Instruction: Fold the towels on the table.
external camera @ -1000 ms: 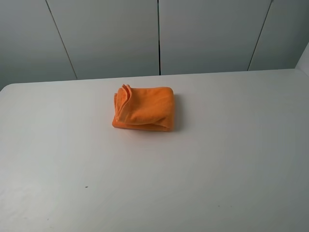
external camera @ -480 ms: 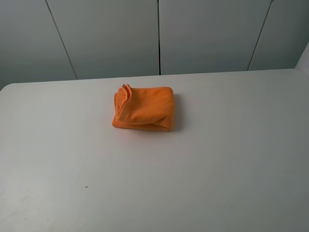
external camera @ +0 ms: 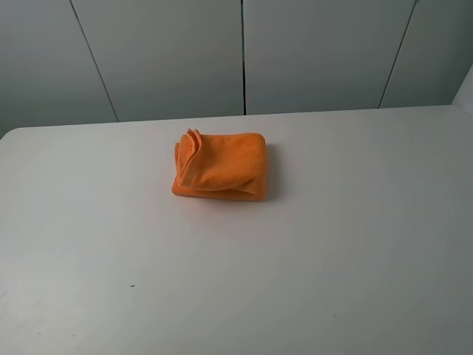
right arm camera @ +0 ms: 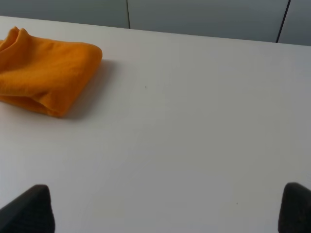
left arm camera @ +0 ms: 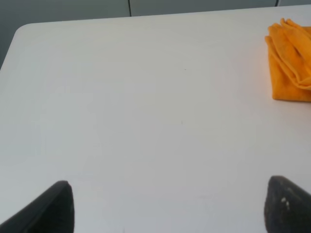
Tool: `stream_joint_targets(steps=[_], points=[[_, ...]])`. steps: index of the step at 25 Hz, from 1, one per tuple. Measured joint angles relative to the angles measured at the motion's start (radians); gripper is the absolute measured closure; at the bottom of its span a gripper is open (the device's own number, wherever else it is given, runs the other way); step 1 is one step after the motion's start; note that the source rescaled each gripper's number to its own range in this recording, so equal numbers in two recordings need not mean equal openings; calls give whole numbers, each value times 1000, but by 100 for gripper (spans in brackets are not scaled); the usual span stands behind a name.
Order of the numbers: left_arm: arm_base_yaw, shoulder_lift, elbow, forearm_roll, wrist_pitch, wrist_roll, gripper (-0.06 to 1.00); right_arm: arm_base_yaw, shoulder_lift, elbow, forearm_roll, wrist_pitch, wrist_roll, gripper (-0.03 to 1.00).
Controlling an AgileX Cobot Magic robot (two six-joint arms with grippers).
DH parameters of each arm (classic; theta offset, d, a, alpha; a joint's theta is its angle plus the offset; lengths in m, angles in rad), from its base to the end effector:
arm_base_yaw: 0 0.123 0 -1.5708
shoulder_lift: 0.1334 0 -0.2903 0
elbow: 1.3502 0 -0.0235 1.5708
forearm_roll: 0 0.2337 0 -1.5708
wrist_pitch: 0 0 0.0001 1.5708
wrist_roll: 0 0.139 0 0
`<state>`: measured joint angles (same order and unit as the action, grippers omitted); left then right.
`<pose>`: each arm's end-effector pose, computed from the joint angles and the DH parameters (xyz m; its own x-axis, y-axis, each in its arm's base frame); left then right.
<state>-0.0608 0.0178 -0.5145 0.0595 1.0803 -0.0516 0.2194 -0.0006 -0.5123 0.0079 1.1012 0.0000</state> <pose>0.0175 0.0062 0.2491 -0.4750 0.0054 -0.8800 0.0034 1.0000 0.0042 0.0132 0.0039 0.2459 -0.4697 -0.1011 -0.8770 -0.2220 0.9750 0.0065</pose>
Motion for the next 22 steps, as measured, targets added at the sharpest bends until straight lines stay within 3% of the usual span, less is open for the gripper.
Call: stream_joint_targets(steps=[5, 9, 13, 22], points=[[12, -8, 0, 0, 1, 2, -6, -34, 0, 0, 0, 0, 0, -3], [99, -18, 0, -1, 1, 2, -6, -139, 0, 0, 0, -2, 0, -3], [120, -18, 0, -1, 1, 2, -6, -222, 0, 0, 0, -2, 0, -3], [120, -18, 0, -1, 1, 2, -6, -241, 0, 0, 0, -2, 0, -3]])
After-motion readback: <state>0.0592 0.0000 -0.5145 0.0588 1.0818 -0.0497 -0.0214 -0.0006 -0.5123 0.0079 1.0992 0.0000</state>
